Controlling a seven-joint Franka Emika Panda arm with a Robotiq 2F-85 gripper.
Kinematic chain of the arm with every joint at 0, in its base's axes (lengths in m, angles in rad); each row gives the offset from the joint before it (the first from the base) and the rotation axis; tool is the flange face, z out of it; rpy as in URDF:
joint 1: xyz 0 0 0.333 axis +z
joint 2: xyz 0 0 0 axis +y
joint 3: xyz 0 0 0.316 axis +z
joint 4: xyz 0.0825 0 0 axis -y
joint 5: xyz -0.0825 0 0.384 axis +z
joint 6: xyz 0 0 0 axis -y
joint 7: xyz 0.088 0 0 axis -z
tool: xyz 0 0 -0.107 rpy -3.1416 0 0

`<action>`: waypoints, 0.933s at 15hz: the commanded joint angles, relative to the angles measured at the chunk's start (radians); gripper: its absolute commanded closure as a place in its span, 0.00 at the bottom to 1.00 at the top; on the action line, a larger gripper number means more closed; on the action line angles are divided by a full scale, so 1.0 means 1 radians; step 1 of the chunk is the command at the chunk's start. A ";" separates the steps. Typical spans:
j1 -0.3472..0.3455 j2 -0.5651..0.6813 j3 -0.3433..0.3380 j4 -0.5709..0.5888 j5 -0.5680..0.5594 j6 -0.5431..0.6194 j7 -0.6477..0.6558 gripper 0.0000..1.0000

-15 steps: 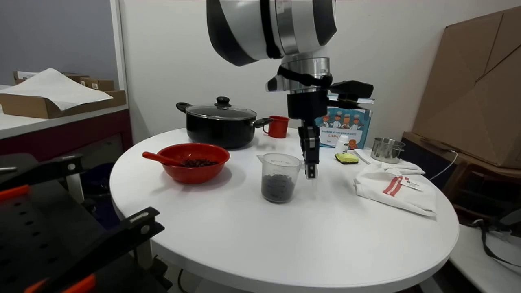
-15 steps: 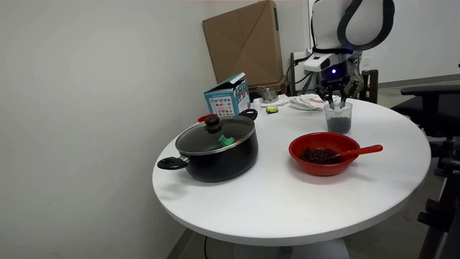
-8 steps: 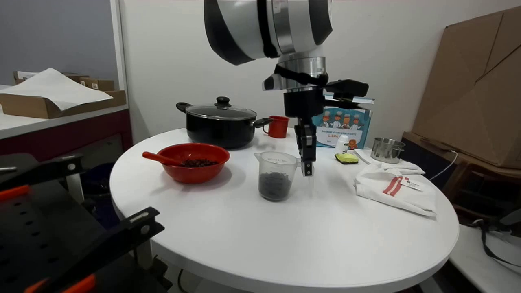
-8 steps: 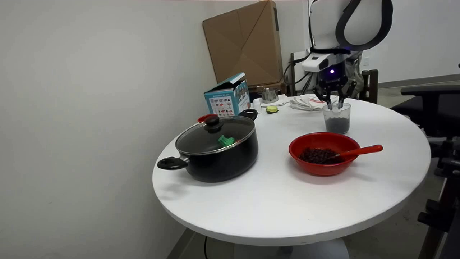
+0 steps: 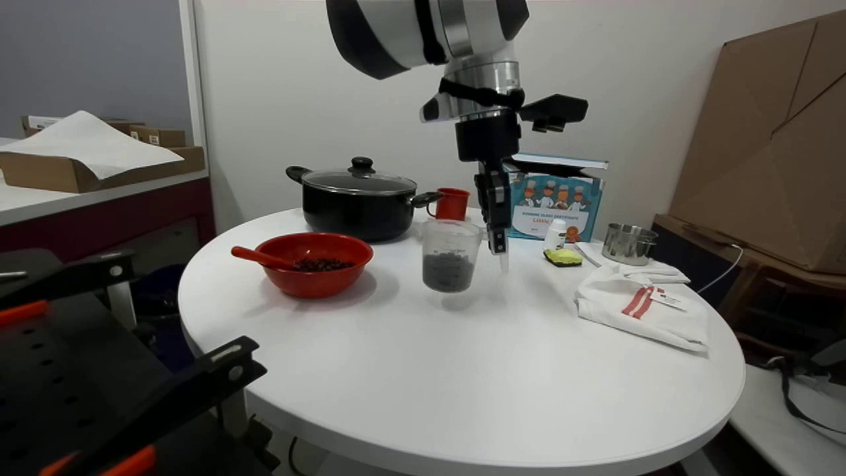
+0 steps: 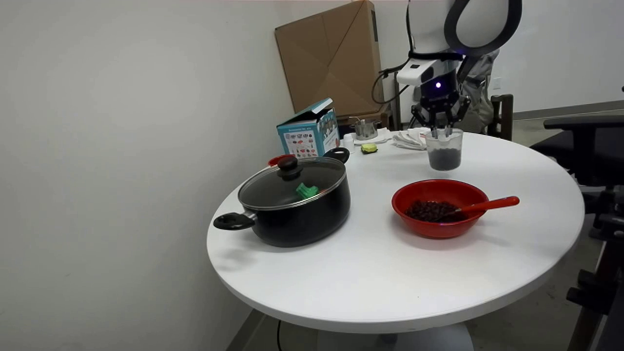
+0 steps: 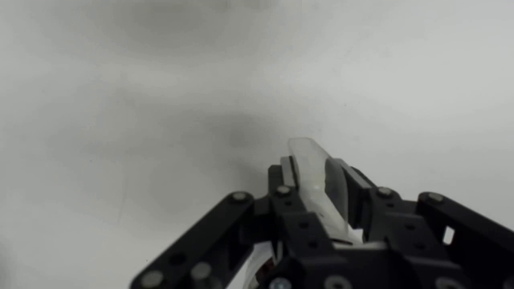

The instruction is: Pour the contents in the jug into the red bowl.

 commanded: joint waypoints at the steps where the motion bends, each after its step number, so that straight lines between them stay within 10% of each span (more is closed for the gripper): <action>1: 0.080 -0.074 -0.037 -0.010 -0.037 -0.072 0.062 0.86; 14: 0.235 -0.210 0.052 -0.006 -0.267 -0.411 0.421 0.86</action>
